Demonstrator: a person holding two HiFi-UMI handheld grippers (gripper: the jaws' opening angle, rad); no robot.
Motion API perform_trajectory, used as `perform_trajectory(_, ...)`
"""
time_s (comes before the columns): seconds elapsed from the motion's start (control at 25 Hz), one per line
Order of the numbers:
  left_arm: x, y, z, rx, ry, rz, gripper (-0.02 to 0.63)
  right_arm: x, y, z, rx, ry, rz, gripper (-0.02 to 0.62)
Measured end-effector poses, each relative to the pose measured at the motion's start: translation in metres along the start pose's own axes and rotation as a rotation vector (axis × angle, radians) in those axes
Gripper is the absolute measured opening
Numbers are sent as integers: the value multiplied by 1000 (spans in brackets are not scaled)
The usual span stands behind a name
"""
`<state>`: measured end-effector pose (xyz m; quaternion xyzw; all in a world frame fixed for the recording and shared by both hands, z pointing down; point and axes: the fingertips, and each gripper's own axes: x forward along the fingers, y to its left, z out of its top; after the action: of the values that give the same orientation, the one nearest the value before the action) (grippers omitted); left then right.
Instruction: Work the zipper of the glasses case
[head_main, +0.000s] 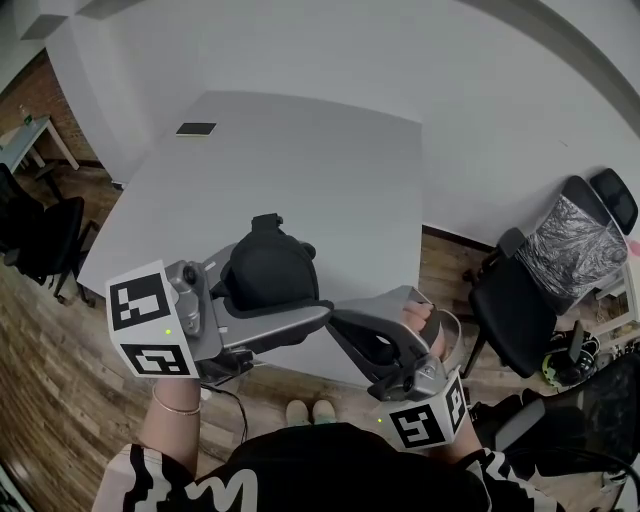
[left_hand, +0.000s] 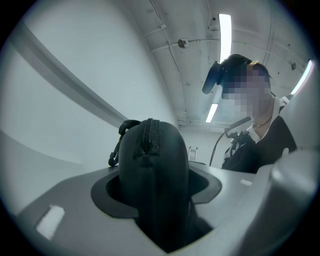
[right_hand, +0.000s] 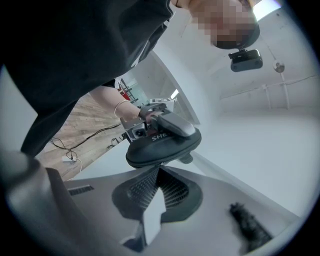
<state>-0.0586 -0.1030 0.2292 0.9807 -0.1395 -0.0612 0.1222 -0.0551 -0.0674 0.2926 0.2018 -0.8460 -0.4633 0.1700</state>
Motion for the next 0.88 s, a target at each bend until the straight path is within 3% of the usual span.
perform_trajectory(0.88,4,-5,19,1,-88,29,272,-1,30,-1,97,5,12,5)
